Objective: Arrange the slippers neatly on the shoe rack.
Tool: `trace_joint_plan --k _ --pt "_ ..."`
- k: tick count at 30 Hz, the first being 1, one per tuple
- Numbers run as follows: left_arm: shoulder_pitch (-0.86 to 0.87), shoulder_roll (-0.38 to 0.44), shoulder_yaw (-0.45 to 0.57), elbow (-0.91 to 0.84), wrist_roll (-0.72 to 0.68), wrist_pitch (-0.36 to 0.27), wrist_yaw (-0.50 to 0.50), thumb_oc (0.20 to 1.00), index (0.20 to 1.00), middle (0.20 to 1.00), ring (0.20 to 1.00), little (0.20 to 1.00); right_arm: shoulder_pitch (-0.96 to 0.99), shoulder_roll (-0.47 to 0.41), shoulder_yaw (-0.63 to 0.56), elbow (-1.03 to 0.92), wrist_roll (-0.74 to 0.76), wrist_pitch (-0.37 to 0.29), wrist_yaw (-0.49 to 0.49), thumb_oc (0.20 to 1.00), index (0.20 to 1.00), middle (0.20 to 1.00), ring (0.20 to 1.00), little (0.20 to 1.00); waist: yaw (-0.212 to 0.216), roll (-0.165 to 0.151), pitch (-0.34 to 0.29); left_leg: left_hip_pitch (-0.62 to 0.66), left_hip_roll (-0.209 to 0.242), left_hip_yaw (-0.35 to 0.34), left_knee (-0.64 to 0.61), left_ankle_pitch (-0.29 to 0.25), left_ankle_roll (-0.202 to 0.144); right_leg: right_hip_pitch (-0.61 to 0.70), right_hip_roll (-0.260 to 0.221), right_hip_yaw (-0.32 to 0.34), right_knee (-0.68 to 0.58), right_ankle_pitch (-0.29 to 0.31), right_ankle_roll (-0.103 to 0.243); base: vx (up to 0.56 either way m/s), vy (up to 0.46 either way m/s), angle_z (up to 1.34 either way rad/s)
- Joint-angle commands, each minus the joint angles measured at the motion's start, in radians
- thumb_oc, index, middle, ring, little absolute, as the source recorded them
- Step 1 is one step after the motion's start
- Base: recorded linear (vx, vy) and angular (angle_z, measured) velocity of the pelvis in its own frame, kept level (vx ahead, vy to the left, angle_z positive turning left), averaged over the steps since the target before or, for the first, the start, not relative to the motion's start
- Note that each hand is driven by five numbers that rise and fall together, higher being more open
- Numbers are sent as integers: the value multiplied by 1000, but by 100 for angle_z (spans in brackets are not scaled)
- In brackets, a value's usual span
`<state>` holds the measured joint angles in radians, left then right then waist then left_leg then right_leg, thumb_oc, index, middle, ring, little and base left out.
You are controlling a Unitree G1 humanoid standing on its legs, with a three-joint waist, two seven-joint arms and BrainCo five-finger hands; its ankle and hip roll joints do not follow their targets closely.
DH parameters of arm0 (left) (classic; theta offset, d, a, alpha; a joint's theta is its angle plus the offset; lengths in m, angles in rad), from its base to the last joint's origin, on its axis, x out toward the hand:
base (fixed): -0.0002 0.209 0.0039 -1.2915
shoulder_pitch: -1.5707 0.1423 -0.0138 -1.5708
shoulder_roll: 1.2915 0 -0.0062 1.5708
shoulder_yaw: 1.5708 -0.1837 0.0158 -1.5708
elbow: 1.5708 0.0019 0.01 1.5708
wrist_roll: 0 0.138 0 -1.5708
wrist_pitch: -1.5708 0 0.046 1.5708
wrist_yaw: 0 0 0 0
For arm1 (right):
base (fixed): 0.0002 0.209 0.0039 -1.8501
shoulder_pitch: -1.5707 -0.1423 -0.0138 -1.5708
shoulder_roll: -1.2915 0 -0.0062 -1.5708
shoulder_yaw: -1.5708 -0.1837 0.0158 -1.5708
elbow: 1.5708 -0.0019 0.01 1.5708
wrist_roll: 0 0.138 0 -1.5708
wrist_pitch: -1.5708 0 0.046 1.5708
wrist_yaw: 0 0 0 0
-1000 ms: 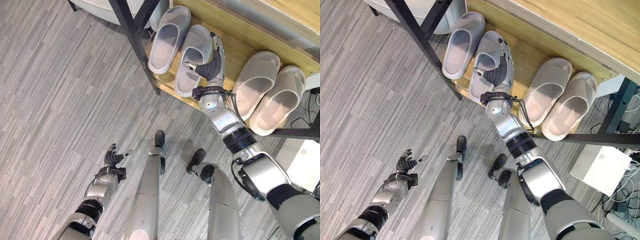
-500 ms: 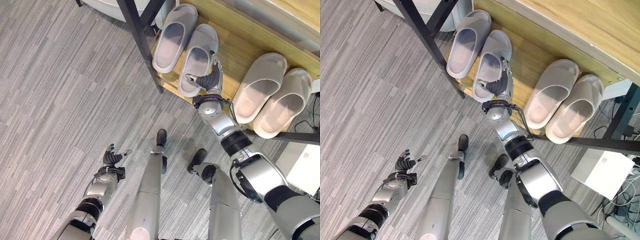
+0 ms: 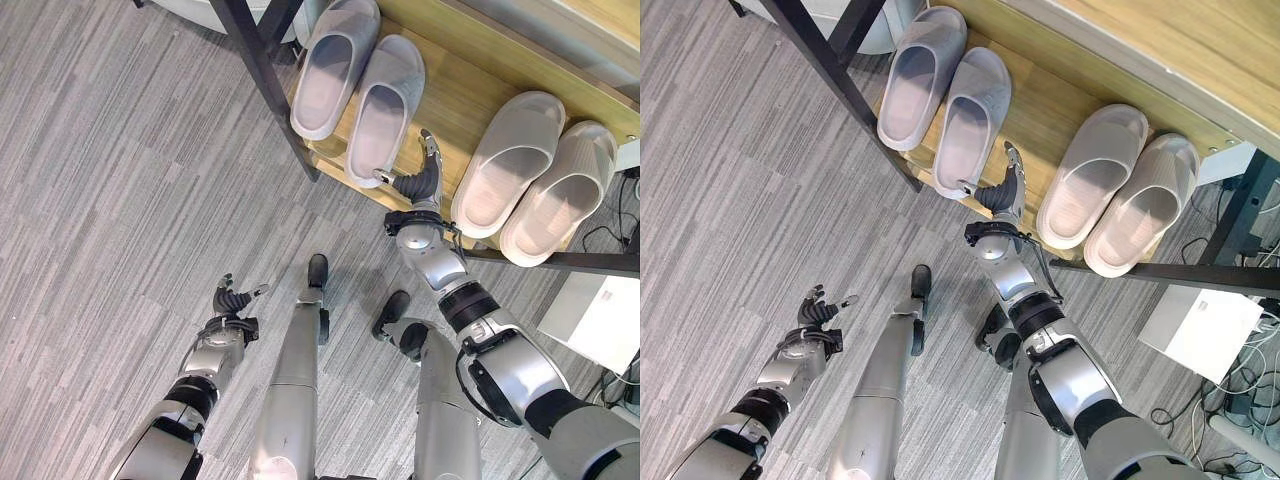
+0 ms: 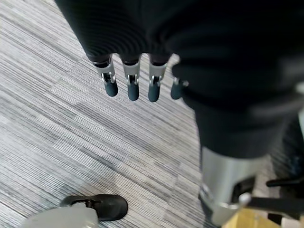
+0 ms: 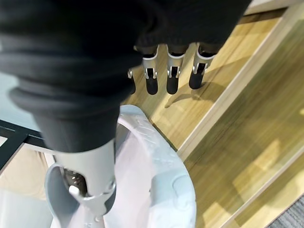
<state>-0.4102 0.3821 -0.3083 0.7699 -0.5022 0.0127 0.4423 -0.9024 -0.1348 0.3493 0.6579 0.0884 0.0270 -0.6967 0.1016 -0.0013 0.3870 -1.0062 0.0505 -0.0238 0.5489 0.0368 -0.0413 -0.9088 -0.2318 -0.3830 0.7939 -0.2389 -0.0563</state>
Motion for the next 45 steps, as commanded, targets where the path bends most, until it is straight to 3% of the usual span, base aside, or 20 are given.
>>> trace_joint_plan --k 1,12,24,32,41,43,44,45 --pt "-7 -22 1 40 -14 -10 42 1000 1000 1000 1000 1000 12 38 42 -26 67 -31 15 1000 1000 1000 1000 1000 17 26 -2 35 -33 43 9 -96 24 48 50 15 -102 -8 77 0 0 0" --pt "15 -5 -11 24 -22 -30 44 1000 1000 1000 1000 1000 -208 89 22 98 94 -30 -12 1000 1000 1000 1000 1000 60 41 -7 31 -36 38 11 -92 21 46 46 13 -93 -5 82 2 -1 0" --pt "84 24 1 5 -6 -43 3 1000 1000 1000 1000 1000 -265 -4 20 155 39 2 -13 1000 1000 1000 1000 1000 73 52 -11 68 -41 44 -10 -92 23 70 43 21 -93 -10 87 4 -1 1" --pt "93 8 23 44 12 -10 -17 1000 1000 1000 1000 1000 -76 -40 63 -22 -13 23 50 1000 1000 1000 1000 1000 40 30 -21 195 -38 61 -86 -75 19 195 62 19 -176 9 91 13 -14 -2" --pt "85 -45 53 81 62 31 -29 1000 1000 1000 1000 1000 277 -59 79 -257 -48 28 165 1000 1000 1000 1000 1000 -18 -15 -66 497 -36 79 -271 -20 -5 517 98 14 -392 59 116 69 -19 -7" --pt "136 -70 70 76 82 38 -47 1000 1000 1000 1000 1000 440 -49 85 -336 41 -16 258 1000 1000 1000 1000 1000 -38 -18 -97 596 -28 98 -358 35 -9 616 111 5 -492 115 125 14 40 -11" --pt "137 -70 70 76 82 38 -47 1000 1000 1000 1000 1000 442 -49 86 -337 41 -16 258 1000 1000 1000 1000 1000 -38 -17 -95 600 -28 98 -361 36 -9 620 112 5 -494 116 125 47 51 -21" --pt "179 -83 80 70 101 42 -70 1000 1000 1000 1000 1000 541 -44 94 -371 140 -41 342 1000 1000 1000 1000 1000 -50 -15 -118 675 -21 112 -419 52 -16 675 118 12 -546 130 136 66 15 -20"
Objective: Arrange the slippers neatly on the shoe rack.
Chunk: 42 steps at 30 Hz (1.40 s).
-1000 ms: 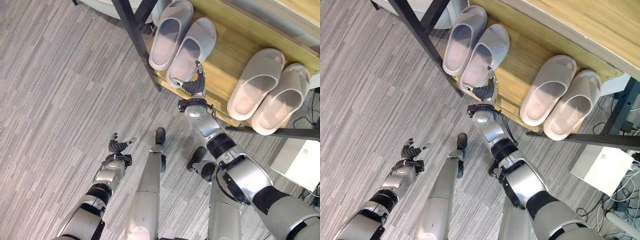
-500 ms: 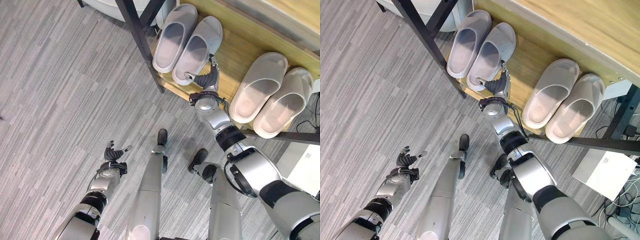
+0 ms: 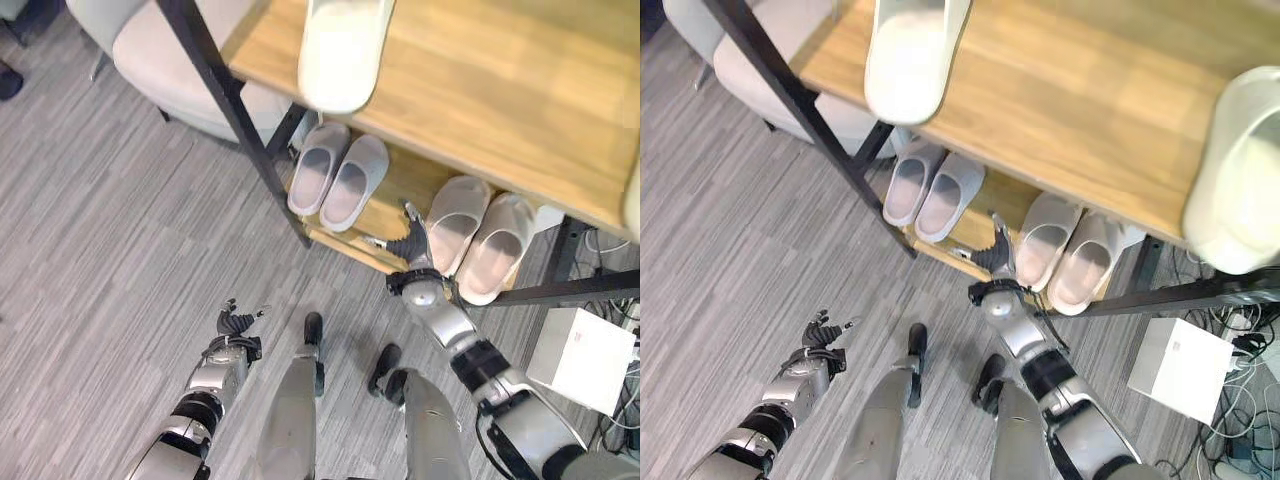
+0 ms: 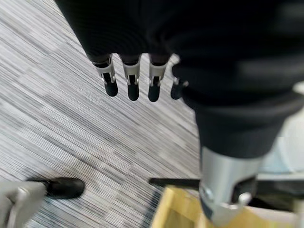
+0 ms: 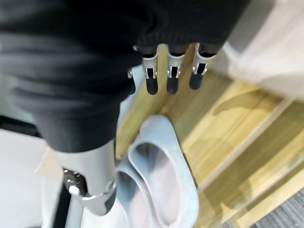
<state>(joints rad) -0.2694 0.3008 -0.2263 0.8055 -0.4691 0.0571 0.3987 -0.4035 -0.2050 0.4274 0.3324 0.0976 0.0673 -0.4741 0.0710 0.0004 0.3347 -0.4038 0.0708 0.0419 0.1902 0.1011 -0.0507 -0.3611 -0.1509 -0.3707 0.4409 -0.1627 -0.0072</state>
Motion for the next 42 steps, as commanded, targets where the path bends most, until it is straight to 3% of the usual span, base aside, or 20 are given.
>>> trace_joint_plan --k 1,2,8,11,13,16,19,22,25,26,27,29,30,32,33,36,37,39,40,42 --pt "40 -2 -2 34 69 -2 -26 1000 1000 1000 1000 1000 43 25 17 -47 131 -81 119 1000 1000 1000 1000 1000 -19 -17 -65 76 -41 46 -62 -12 -7 130 38 0 -195 55 87 130 23 -21" --pt "82 -6 5 23 96 7 -52 1000 1000 1000 1000 1000 141 11 24 -68 201 -79 204 1000 1000 1000 1000 1000 -33 -12 -86 143 -42 63 -112 0 -15 186 44 10 -249 70 97 64 7 -25" --pt "172 7 38 -12 156 19 -98 1000 1000 1000 1000 1000 309 -78 19 -155 202 -41 344 1000 1000 1000 1000 1000 -60 -4 -145 263 -40 104 -193 12 -23 295 58 40 -352 108 120 95 -8 -25" --pt "249 31 36 -80 266 25 -145 1000 1000 1000 1000 1000 463 -165 11 -221 149 -10 487 1000 1000 1000 1000 1000 -87 8 -198 368 -51 141 -266 12 -30 385 59 68 -432 142 141 124 -26 -29" --pt "242 82 59 -65 320 13 -183 1000 1000 1000 1000 1000 520 -232 -22 -205 40 -24 513 1000 1000 1000 1000 1000 -108 15 -221 390 -55 158 -277 4 -32 407 57 81 -459 154 147 73 -1 -17" --pt "245 57 51 14 373 16 -186 1000 1000 1000 1000 1000 531 -244 -45 -152 -42 -16 509 1000 1000 1000 1000 1000 -111 15 -227 405 -57 160 -277 -5 -32 420 59 88 -476 160 149 31 -19 -12" --pt "186 55 -31 33 497 37 -201 1000 1000 1000 1000 1000 535 -267 -91 11 -213 -7 464 1000 1000 1000 1000 1000 -142 20 -237 423 -57 184 -277 -23 -26 431 57 113 -489 167 155 27 0 -12" --pt "139 79 -195 -64 651 18 -318 1000 1000 1000 1000 1000 559 -288 -163 204 -319 17 451 1000 1000 1000 1000 1000 -194 35 -249 430 -53 212 -277 -38 -20 420 56 150 -496 178 162 29 23 -20" --pt "101 78 -301 -103 711 7 -391 1000 1000 1000 1000 1000 560 -294 -174 285 -356 28 452 1000 1000 1000 1000 1000 -219 43 -252 440 -53 226 -277 -48 -18 417 56 169 -494 178 164 23 19 -41" --pt "59 67 -380 -134 739 -5 -429 1000 1000 1000 1000 1000 554 -296 -175 321 -379 31 449 1000 1000 1000 1000 1000 -239 49 -256 446 -53 233 -277 -54 -17 416 56 176 -492 176 165 9 7 -34" --pt "59 67 -381 -134 739 -5 -429 1000 1000 1000 1000 1000 554 -296 -175 322 -379 31 449 1000 1000 1000 1000 1000 -239 49 -257 445 -53 234 -277 -53 -17 415 56 177 -492 176 165 26 8 -32" --pt "-43 63 -519 -236 778 -40 -482 1000 1000 1000 1000 1000 541 -295 -166 367 -396 29 440 1000 1000 1000 1000 1000 -265 58 -261 448 -53 237 -277 -60 -16 415 56 183 -494 173 167 12 4 -22" --pt "-43 63 -519 -237 778 -40 -482 1000 1000 1000 1000 1000 541 -295 -166 367 -396 29 440 1000 1000 1000 1000 1000 -265 58 -261 448 -53 237 -277 -60 -16 415 56 183 -494 173 167 10 4 -18" --pt "-106 67 -586 -366 728 -69 -516 1000 1000 1000 1000 1000 545 -285 -169 375 -381 22 434 1000 1000 1000 1000 1000 -278 61 -264 448 -53 237 -277 -63 -16 415 55 181 -495 172 170 2 1 -5" --pt "-147 84 -612 -496 633 -98 -550 1000 1000 1000 1000 1000 553 -280 -174 354 -373 12 435 1000 1000 1000 1000 1000 -282 63 -268 447 -54 235 -277 -63 -16 415 55 179 -496 171 171 -3 -17 4" --pt "-176 118 -609 -644 507 -106 -581 1000 1000 1000 1000 1000 565 -271 -174 339 -368 4 436 1000 1000 1000 1000 1000 -282 60 -271 446 -54 232 -277 -63 -16 417 53 176 -498 171 172 0 0 0" --pt "-186 139 -585 -774 345 -109 -594 1000 1000 1000 1000 1000 574 -258 -166 333 -368 -1 443 1000 1000 1000 1000 1000 -277 58 -275 446 -54 231 -277 -62 -16 420 52 172 -499 171 172 -5 -30 2" --pt "-184 159 -560 -850 263 -100 -599 1000 1000 1000 1000 1000 574 -250 -160 337 -365 -2 444 1000 1000 1000 1000 1000 -274 55 -275 447 -55 230 -277 -61 -16 424 52 169 -501 172 172 -2 -15 1" --pt "-157 163 -511 -932 120 -80 -610 1000 1000 1000 1000 1000 574 -238 -145 338 -376 -2 453 1000 1000 1000 1000 1000 -265 53 -277 448 -55 228 -277 -61 -17 428 52 163 -503 172 173 0 0 0" --pt "-116 173 -422 -1015 9 -81 -589 1000 1000 1000 1000 1000 573 -225 -133 337 -378 0 459 1000 1000 1000 1000 1000 -255 47 -279 449 -54 226 -277 -60 -18 433 51 159 -507 172 173 -7 -16 2"
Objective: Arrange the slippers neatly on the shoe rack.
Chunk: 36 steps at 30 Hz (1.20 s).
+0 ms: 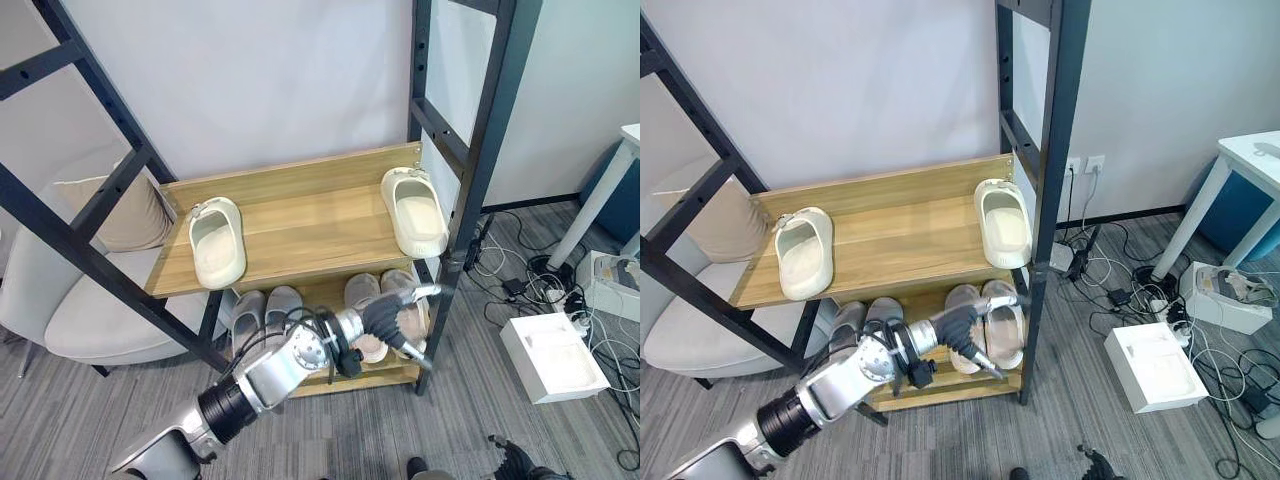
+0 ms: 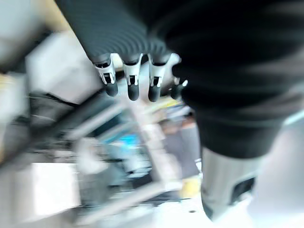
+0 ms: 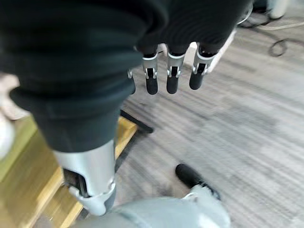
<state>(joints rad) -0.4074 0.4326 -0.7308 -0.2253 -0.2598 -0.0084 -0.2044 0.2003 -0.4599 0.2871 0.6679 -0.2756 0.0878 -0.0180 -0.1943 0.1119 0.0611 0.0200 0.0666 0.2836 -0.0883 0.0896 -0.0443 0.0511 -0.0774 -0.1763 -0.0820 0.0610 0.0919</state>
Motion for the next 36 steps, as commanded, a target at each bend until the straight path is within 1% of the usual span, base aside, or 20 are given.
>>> trace_joint_plan --k 1,2,4,5,7,9,11,12,15,17,18,19,20,21,22,27,28,29,33,36 --pt "40 34 122 -15 -253 -15 18 1000 1000 1000 1000 1000 -31 39 11 0 -3 -20 7 1000 1000 1000 1000 1000 19 -66 -6 25 -50 -17 1 -47 -25 23 -22 -39 15 -52 73 -13 -27 5" --pt "66 21 169 -53 -326 -1 25 1000 1000 1000 1000 1000 -32 46 19 -2 -2 -21 13 1000 1000 1000 1000 1000 23 -70 -7 26 -50 -18 1 -47 -25 26 -23 -41 14 -51 72 -13 -34 6" --pt "111 -15 266 -89 -391 -25 70 1000 1000 1000 1000 1000 -30 65 28 -9 5 -20 23 1000 1000 1000 1000 1000 38 -77 -8 28 -50 -24 1 -46 -25 34 -22 -45 13 -53 70 -12 -30 15" --pt "112 -14 267 -89 -391 -25 70 1000 1000 1000 1000 1000 -30 65 28 -9 5 -20 23 1000 1000 1000 1000 1000 38 -77 -8 28 -50 -24 1 -46 -25 34 -22 -45 12 -53 70 -17 -35 15" --pt "156 -74 379 -112 -451 -51 136 1000 1000 1000 1000 1000 -26 85 33 -23 11 -16 37 1000 1000 1000 1000 1000 58 -86 -10 29 -50 -30 1 -48 -27 43 -22 -54 8 -56 66 -17 -39 10" --pt "166 -86 402 -111 -454 -63 165 1000 1000 1000 1000 1000 -27 89 35 -24 13 -15 37 1000 1000 1000 1000 1000 60 -87 -9 31 -50 -33 1 -48 -27 46 -22 -56 9 -56 65 -4 -19 8" --pt "171 -70 506 -110 -352 -107 249 1000 1000 1000 1000 1000 -27 99 33 -24 18 -10 36 1000 1000 1000 1000 1000 71 -90 -10 35 -51 -33 1 -52 -27 53 -22 -58 6 -60 63 1 -11 10" --pt "172 -70 507 -111 -350 -107 250 1000 1000 1000 1000 1000 -28 99 34 -24 19 -10 36 1000 1000 1000 1000 1000 70 -90 -9 35 -51 -33 1 -52 -27 54 -22 -58 6 -60 63 5 -9 7" --pt "144 28 637 -70 -120 -127 376 1000 1000 1000 1000 1000 -33 96 22 -7 32 -8 22 1000 1000 1000 1000 1000 75 -88 -11 46 -50 -34 1 -59 -29 67 -23 -57 6 -67 63 12 -7 4" --pt "138 60 664 -61 -79 -123 384 1000 1000 1000 1000 1000 -35 94 18 -3 36 -9 22 1000 1000 1000 1000 1000 75 -87 -13 43 -50 -33 1 -55 -29 62 -22 -56 6 -63 62 0 0 0" --pt "114 159 694 -4 63 -111 438 1000 1000 1000 1000 1000 -42 80 12 5 43 -11 16 1000 1000 1000 1000 1000 72 -82 -14 51 -50 -31 1 -61 -31 68 -22 -56 7 -67 64 0 0 0" --pt "111 161 694 -2 63 -112 439 1000 1000 1000 1000 1000 -44 81 12 6 43 -10 16 1000 1000 1000 1000 1000 72 -83 -14 47 -49 -31 1 -57 -31 65 -22 -56 6 -63 63 0 0 0" --pt "97 206 703 11 102 -112 454 1000 1000 1000 1000 1000 -44 74 7 6 48 -16 13 1000 1000 1000 1000 1000 71 -80 -16 47 -49 -30 1 -56 -32 63 -22 -56 8 -63 64 0 0 0" --pt "68 324 713 68 244 -75 494 1000 1000 1000 1000 1000 -47 61 3 18 55 -20 7 1000 1000 1000 1000 1000 67 -74 -16 53 -49 -29 1 -61 -34 68 -22 -60 8 -66 67 31 0 3" --pt "41 394 702 85 315 -62 510 1000 1000 1000 1000 1000 -49 56 0 25 62 -25 3 1000 1000 1000 1000 1000 65 -71 -16 53 -50 -29 1 -60 -34 68 -22 -60 8 -65 68 16 -1 3" --pt "6 649 686 151 507 -21 547 1000 1000 1000 1000 1000 -51 37 -13 41 80 -35 -9 1000 1000 1000 1000 1000 66 -61 -17 52 -51 -27 1 -59 -35 64 -23 -64 8 -60 74 0 0 0" --pt "4 651 685 152 507 -21 547 1000 1000 1000 1000 1000 -52 39 -13 41 80 -35 -9 1000 1000 1000 1000 1000 65 -62 -18 48 -51 -27 1 -55 -35 61 -22 -64 8 -56 73 0 0 0" --pt "-17 743 658 160 587 -4 526 1000 1000 1000 1000 1000 -50 32 -18 49 85 -36 -14 1000 1000 1000 1000 1000 66 -57 -19 48 -52 -29 1 -55 -35 60 -21 -66 9 -55 74 0 0 0" --pt "-45 808 600 188 665 9 492 1000 1000 1000 1000 1000 -52 37 -14 63 91 -39 -20 1000 1000 1000 1000 1000 68 -57 -19 45 -53 -35 1 -54 -34 56 -19 -70 12 -56 75 0 -1 2" --pt "-50 799 558 206 678 13 457 1000 1000 1000 1000 1000 -53 40 -3 65 87 -34 -18 1000 1000 1000 1000 1000 70 -60 -18 43 -53 -37 1 -54 -33 56 -19 -73 12 -58 75 1 0 3"
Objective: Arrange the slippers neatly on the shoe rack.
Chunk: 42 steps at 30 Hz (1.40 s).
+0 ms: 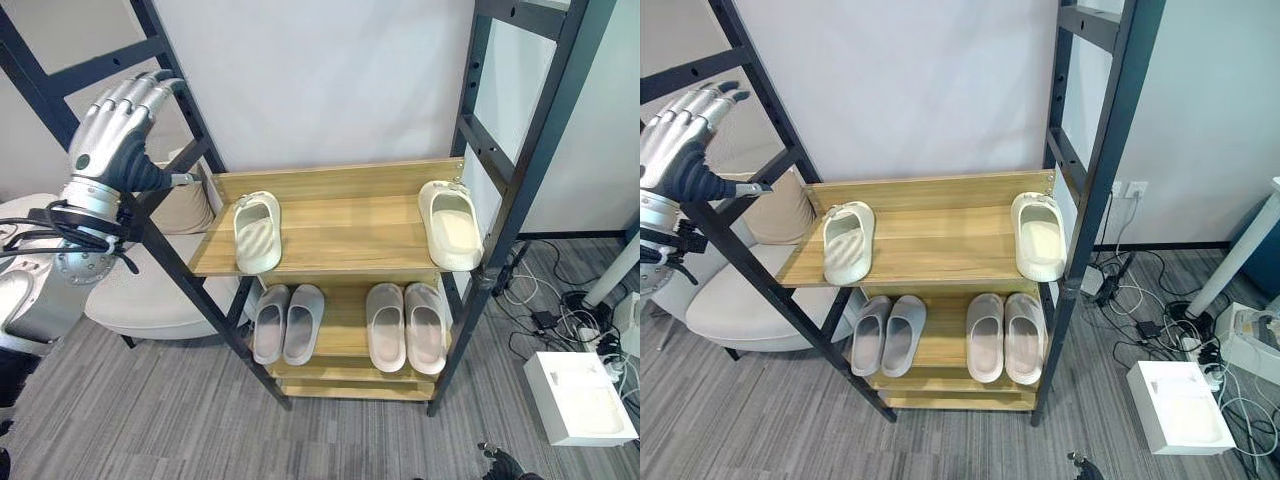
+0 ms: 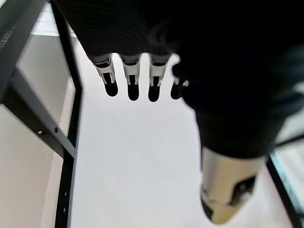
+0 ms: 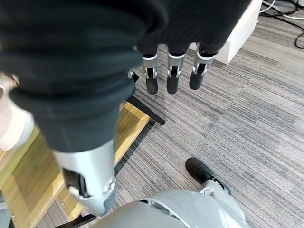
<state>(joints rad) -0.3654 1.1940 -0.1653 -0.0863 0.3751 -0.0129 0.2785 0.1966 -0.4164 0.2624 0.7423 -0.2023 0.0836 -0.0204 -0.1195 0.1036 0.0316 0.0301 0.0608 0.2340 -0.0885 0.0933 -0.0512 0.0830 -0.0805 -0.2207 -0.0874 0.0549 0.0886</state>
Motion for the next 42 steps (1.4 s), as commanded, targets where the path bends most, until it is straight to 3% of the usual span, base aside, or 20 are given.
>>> trace_joint_plan --k 1,4,8,20,27,34,35,36,37,42 --pt "-100 28 -22 72 36 19 -33 1000 1000 1000 1000 1000 -52 -4 24 -11 13 -26 -17 1000 1000 1000 1000 1000 -5 -53 13 32 -48 13 1 -58 -25 24 -16 -29 18 -52 78 0 0 0" --pt "-125 4 -68 105 38 28 -56 1000 1000 1000 1000 1000 -54 -2 30 -13 10 -20 -15 1000 1000 1000 1000 1000 -5 -55 15 33 -48 11 1 -58 -24 25 -16 -30 19 -53 77 0 0 0" --pt "-166 -87 -133 204 40 65 -79 1000 1000 1000 1000 1000 -63 1 42 -24 3 -9 -19 1000 1000 1000 1000 1000 -11 -57 19 34 -49 12 1 -61 -22 24 -14 -29 20 -54 77 0 0 0" --pt "-289 -486 -196 534 -70 152 15 1000 1000 1000 1000 1000 -63 15 64 -73 -5 11 -28 1000 1000 1000 1000 1000 -49 -59 34 39 -46 31 1 -68 -15 15 -14 -10 24 -58 72 0 0 -3" --pt "-385 -518 -265 653 77 222 14 1000 1000 1000 1000 1000 -61 10 58 -90 0 13 -35 1000 1000 1000 1000 1000 -68 -53 39 42 -43 45 1 -71 -13 9 -13 3 24 -58 75 5 -3 -4" --pt "-547 -478 -389 818 247 262 -37 1000 1000 1000 1000 1000 -61 -15 63 -102 13 4 -35 1000 1000 1000 1000 1000 -84 -42 42 38 -41 54 1 -71 -14 -4 -10 14 28 -56 77 0 -9 -9" --pt "-569 -478 -410 851 263 263 -46 909 909 909 909 909 -62 -15 65 -102 15 2 -33 1000 1000 1000 1000 1000 -85 -41 42 38 -41 55 1 -70 -14 -5 -9 13 29 -56 77 8 -20 -9" --pt "-593 -473 -435 869 284 264 -57 385 385 385 385 385 -62 -19 69 -100 19 1 -32 1000 1000 1000 1000 1000 -87 -40 42 39 -41 54 1 -70 -15 -6 -8 13 30 -57 77 2 -26 -8" --pt "-618 -467 -461 901 301 260 -69 200 200 200 200 200 -62 -23 75 -104 23 -2 -26 1000 1000 1000 1000 1000 -88 -40 44 39 -41 53 1 -70 -15 -6 -7 12 30 -58 77 1 -27 -5" --pt "-683 -465 -532 980 338 257 -97 200 200 200 200 200 -70 -29 96 -107 37 -7 -12 1000 1000 1000 1000 1000 -90 -36 45 39 -40 51 1 -69 -15 -5 -5 10 31 -60 75 0 0 0"
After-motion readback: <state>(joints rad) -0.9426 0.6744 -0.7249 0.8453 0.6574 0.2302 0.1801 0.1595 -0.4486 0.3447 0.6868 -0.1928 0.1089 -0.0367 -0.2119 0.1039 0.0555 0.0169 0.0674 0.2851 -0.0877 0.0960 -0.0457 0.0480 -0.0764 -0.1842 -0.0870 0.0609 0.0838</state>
